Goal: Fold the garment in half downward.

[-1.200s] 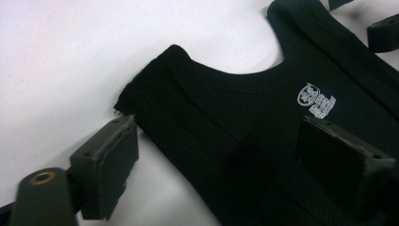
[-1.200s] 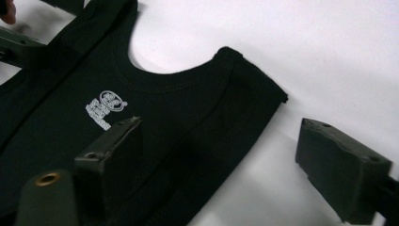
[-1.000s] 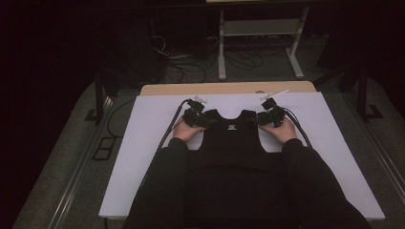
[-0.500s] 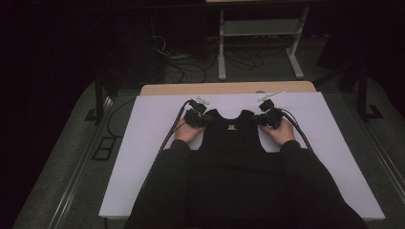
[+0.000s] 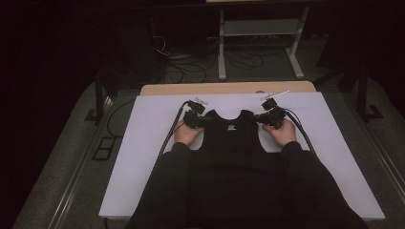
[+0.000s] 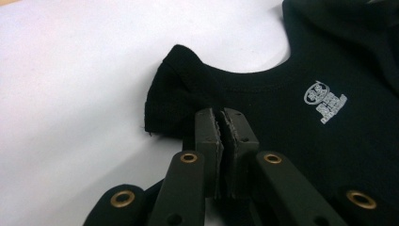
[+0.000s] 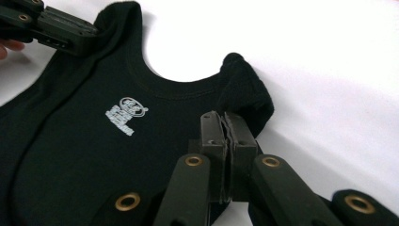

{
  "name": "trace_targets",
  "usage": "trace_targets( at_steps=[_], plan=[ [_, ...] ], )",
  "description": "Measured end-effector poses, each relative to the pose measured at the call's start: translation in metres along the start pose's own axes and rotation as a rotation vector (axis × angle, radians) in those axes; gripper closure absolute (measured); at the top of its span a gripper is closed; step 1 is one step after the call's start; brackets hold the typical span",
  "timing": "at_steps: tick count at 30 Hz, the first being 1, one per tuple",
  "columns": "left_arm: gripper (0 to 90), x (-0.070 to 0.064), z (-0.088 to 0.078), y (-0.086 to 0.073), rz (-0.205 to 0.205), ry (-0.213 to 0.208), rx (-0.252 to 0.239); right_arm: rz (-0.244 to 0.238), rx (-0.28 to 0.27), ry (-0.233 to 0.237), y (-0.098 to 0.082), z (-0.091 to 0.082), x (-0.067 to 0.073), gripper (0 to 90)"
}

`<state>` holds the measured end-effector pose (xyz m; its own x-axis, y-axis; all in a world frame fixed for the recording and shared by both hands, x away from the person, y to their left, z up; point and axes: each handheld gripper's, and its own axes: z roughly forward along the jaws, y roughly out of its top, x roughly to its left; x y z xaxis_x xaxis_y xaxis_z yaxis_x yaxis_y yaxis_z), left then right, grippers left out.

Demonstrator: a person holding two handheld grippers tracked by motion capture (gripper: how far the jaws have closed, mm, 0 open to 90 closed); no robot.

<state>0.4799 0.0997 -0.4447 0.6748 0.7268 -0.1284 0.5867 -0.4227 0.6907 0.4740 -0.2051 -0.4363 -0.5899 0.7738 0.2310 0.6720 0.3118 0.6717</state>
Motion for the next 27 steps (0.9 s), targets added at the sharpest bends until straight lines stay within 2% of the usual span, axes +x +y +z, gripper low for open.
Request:
trace_targets(
  at_steps=[2, 4, 7, 9, 12, 18, 27],
  plan=[
    [84.7, -0.001, -0.004, 0.000, 0.000, 0.000, -0.009, 0.002, -0.001, 0.006, 0.000, -0.004, 0.001, 86.8],
    [84.7, -0.004, -0.008, 0.000, -0.017, -0.009, -0.031, -0.003, -0.013, 0.008, -0.001, -0.010, 0.004, 86.7],
    [84.6, -0.008, -0.015, 0.002, -0.006, -0.017, -0.036, 0.005, -0.045, 0.034, -0.003, -0.020, 0.008, 86.7],
    [84.6, -0.012, -0.020, 0.003, 0.017, -0.015, -0.034, 0.009, -0.067, 0.055, -0.006, -0.027, 0.011, 86.8],
    [84.3, -0.017, -0.026, 0.004, 0.022, -0.026, -0.039, 0.011, -0.085, 0.070, -0.012, -0.035, 0.014, 86.8],
    [84.4, -0.030, -0.039, 0.006, 0.060, -0.034, -0.050, 0.017, -0.118, 0.096, -0.025, -0.048, 0.019, 86.8],
    [84.4, -0.045, -0.058, 0.004, 0.109, -0.047, -0.062, 0.000, -0.129, 0.115, -0.028, -0.062, 0.031, 86.8]
  ],
)
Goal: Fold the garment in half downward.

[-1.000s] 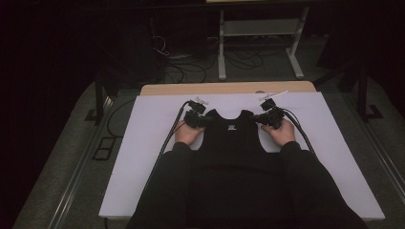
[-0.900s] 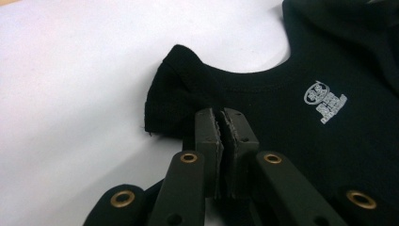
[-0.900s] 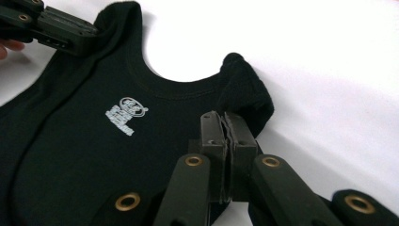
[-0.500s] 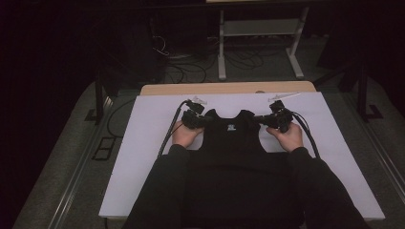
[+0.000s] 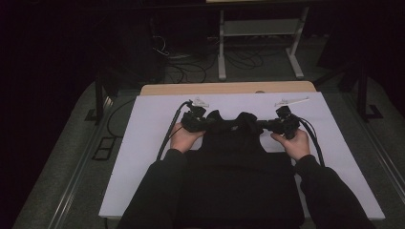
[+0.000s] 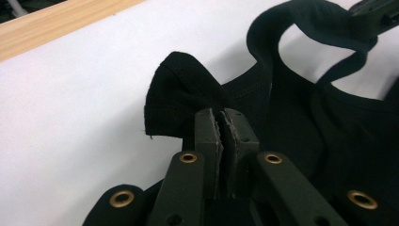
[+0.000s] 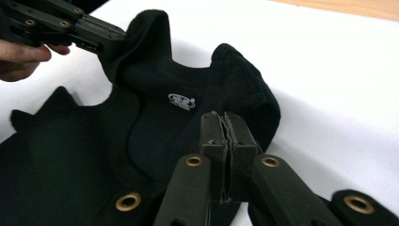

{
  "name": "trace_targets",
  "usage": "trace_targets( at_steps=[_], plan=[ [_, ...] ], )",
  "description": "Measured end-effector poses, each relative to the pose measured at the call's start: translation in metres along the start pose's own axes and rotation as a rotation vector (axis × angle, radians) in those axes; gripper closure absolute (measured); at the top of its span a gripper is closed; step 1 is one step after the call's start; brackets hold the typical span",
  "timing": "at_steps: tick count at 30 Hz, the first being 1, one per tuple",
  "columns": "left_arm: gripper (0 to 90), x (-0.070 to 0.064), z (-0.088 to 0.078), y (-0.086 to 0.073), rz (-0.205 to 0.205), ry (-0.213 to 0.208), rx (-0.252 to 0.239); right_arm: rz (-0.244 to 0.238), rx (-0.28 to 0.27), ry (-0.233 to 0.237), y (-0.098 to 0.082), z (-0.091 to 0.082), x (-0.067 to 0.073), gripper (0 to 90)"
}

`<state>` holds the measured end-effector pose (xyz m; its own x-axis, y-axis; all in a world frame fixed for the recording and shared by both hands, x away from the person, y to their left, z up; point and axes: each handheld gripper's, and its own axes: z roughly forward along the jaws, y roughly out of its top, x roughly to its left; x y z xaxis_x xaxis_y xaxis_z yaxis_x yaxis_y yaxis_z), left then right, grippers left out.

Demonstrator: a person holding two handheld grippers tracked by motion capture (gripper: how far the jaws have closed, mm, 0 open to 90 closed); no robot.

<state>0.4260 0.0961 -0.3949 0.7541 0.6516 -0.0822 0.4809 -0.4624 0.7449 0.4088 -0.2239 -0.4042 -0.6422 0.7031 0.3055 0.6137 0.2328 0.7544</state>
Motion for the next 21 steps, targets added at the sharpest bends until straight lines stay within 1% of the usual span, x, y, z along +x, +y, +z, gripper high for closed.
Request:
trace_targets(
  at_steps=[3, 5, 6, 9, 15, 18, 20, 21],
  plan=[
    [84.4, -0.005, -0.005, -0.002, 0.006, -0.007, -0.008, -0.009, -0.009, 0.005, -0.001, -0.004, 0.006, 86.8],
    [84.3, -0.007, -0.009, -0.003, 0.025, -0.005, -0.001, -0.009, -0.016, 0.014, -0.002, -0.006, 0.008, 86.8],
    [84.4, -0.008, -0.010, -0.004, 0.022, -0.007, -0.004, -0.009, -0.015, 0.014, -0.002, -0.007, 0.010, 86.8],
    [84.4, -0.011, -0.014, -0.006, 0.033, -0.013, 0.004, -0.011, -0.018, 0.018, -0.004, -0.010, 0.013, 86.8],
    [84.4, -0.012, -0.018, -0.012, 0.020, -0.022, 0.007, -0.006, -0.022, 0.032, -0.007, -0.016, 0.016, 86.8],
    [84.4, -0.014, -0.019, -0.014, 0.026, -0.028, 0.015, -0.001, -0.020, 0.039, -0.010, -0.018, 0.017, 86.8],
    [84.4, -0.016, -0.020, -0.015, 0.037, -0.035, 0.009, -0.003, -0.017, 0.038, -0.011, -0.019, 0.017, 86.8],
    [84.4, -0.017, -0.020, -0.016, 0.033, -0.040, 0.006, 0.001, -0.016, 0.039, -0.012, -0.020, 0.018, 86.8]
  ],
)
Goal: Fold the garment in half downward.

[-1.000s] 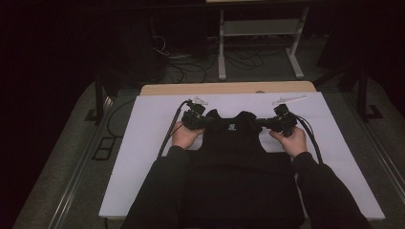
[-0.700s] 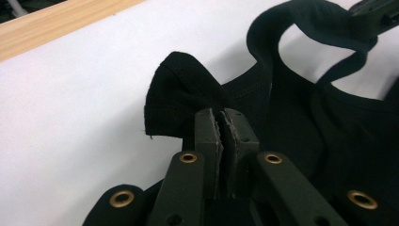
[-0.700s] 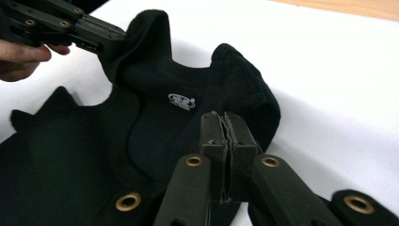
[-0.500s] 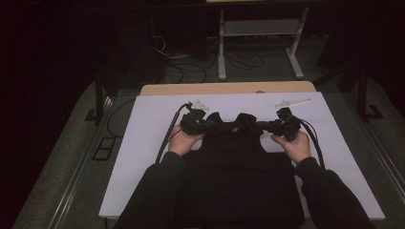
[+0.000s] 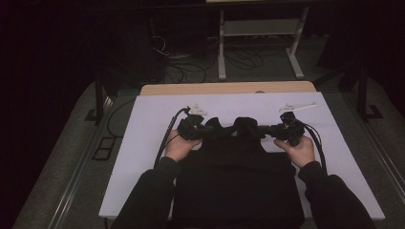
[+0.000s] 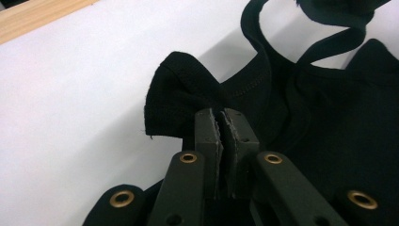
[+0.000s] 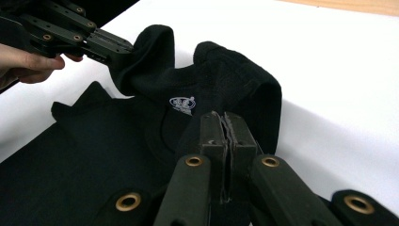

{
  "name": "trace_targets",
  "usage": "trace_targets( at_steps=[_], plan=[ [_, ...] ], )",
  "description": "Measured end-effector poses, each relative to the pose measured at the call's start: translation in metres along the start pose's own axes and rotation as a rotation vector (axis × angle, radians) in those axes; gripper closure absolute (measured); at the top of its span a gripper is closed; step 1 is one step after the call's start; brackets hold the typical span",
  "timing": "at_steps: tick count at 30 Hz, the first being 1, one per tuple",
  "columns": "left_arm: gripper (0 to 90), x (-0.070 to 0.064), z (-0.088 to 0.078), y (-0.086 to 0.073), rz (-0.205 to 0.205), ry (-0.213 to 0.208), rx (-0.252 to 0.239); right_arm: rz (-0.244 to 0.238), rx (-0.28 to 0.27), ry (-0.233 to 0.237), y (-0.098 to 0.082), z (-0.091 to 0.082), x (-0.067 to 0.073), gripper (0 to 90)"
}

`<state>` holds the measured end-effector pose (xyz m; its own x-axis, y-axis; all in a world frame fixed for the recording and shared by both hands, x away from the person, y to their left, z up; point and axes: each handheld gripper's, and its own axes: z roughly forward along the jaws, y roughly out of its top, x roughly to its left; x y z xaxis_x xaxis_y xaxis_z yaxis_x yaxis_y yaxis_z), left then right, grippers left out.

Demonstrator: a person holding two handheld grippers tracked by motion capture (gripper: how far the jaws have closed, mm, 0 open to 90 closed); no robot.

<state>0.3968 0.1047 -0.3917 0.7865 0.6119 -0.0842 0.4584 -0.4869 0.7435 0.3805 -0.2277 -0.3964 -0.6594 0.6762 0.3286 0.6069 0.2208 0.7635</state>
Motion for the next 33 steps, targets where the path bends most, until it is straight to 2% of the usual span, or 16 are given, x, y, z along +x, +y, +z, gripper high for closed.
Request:
trace_targets(
  at_steps=[12, 23, 25, 26, 29, 33],
  plan=[
    [84.3, -0.004, -0.009, -0.010, 0.005, -0.016, -0.004, -0.001, 0.030, 0.018, -0.012, -0.007, 0.008, 86.8],
    [84.3, -0.005, -0.019, -0.030, -0.047, -0.026, -0.042, -0.005, 0.048, 0.041, -0.021, -0.013, 0.018, 86.8],
    [84.2, -0.006, -0.022, -0.031, -0.041, -0.029, -0.043, -0.009, 0.050, 0.044, -0.023, -0.015, 0.021, 86.8],
    [84.3, -0.007, -0.022, -0.032, -0.054, -0.031, -0.051, -0.009, 0.051, 0.046, -0.024, -0.016, 0.022, 86.8],
    [84.3, -0.011, -0.026, -0.033, -0.054, -0.043, -0.064, -0.006, 0.049, 0.054, -0.027, -0.019, 0.024, 86.8],
    [84.2, -0.016, -0.029, -0.033, -0.045, -0.053, -0.071, -0.007, 0.053, 0.059, -0.030, -0.022, 0.028, 86.8]
  ],
)
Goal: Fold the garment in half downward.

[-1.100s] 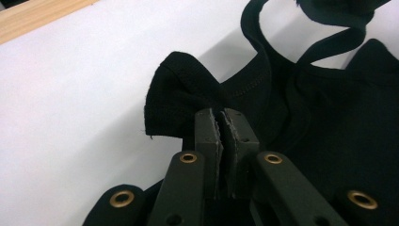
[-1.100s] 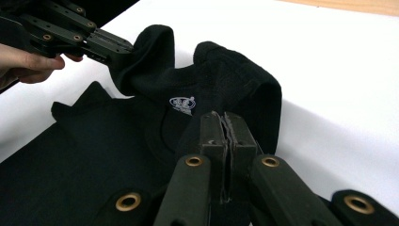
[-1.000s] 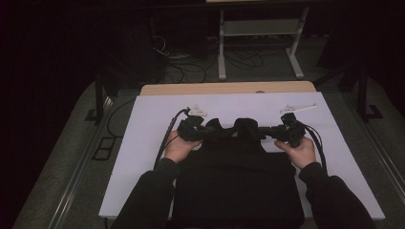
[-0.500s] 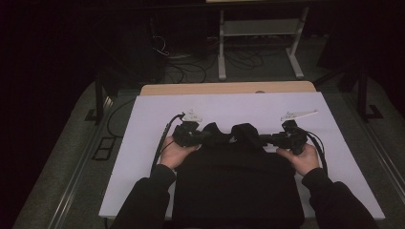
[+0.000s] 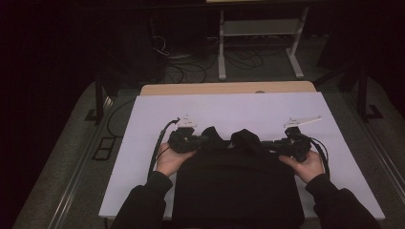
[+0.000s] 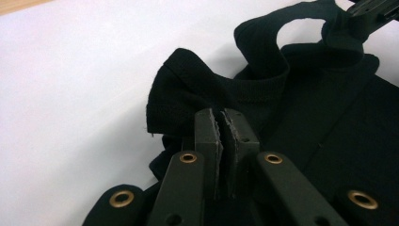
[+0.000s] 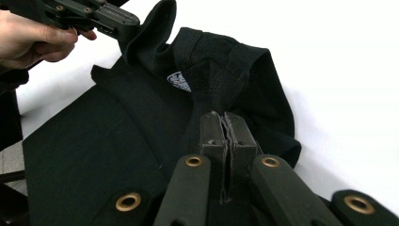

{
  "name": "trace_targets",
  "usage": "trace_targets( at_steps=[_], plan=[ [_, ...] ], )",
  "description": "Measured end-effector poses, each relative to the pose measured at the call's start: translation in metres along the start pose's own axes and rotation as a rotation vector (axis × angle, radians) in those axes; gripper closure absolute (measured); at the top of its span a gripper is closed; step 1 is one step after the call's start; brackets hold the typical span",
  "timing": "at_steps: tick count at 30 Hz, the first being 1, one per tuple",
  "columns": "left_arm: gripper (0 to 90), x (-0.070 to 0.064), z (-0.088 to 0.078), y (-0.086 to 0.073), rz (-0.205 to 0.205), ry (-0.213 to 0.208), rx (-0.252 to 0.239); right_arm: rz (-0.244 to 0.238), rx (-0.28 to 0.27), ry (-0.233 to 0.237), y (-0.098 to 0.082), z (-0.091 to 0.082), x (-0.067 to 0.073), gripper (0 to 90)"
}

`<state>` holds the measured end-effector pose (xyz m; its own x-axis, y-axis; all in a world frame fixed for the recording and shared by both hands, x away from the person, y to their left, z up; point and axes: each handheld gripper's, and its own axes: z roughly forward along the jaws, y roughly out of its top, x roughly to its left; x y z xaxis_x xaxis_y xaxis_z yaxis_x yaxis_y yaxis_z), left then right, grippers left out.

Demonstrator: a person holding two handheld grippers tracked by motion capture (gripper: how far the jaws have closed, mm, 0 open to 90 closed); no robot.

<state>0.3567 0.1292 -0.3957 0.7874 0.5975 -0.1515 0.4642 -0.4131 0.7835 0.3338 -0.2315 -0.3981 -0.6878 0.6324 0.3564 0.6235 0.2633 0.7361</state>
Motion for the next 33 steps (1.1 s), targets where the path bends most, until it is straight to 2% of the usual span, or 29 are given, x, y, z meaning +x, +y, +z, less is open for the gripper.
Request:
trace_targets(
  at_steps=[2, 7, 15, 22, 33],
  plan=[
    [84.2, -0.001, -0.002, -0.001, 0.009, -0.003, -0.003, 0.002, 0.004, 0.002, -0.002, -0.001, 0.001, 86.8],
    [84.3, -0.003, -0.008, -0.006, -0.009, -0.015, -0.013, 0.013, 0.006, 0.022, -0.007, -0.005, 0.005, 86.7],
    [84.3, -0.010, -0.012, -0.016, -0.019, -0.036, 0.012, 0.014, 0.010, 0.031, -0.013, -0.010, 0.010, 86.7],
    [84.2, -0.019, -0.015, -0.019, 0.008, -0.052, 0.028, 0.015, 0.026, 0.045, -0.019, -0.011, 0.014, 86.7],
    [84.3, -0.028, -0.022, -0.025, 0.013, -0.068, 0.030, 0.011, 0.053, 0.064, -0.027, -0.013, 0.023, 86.7]
  ],
)
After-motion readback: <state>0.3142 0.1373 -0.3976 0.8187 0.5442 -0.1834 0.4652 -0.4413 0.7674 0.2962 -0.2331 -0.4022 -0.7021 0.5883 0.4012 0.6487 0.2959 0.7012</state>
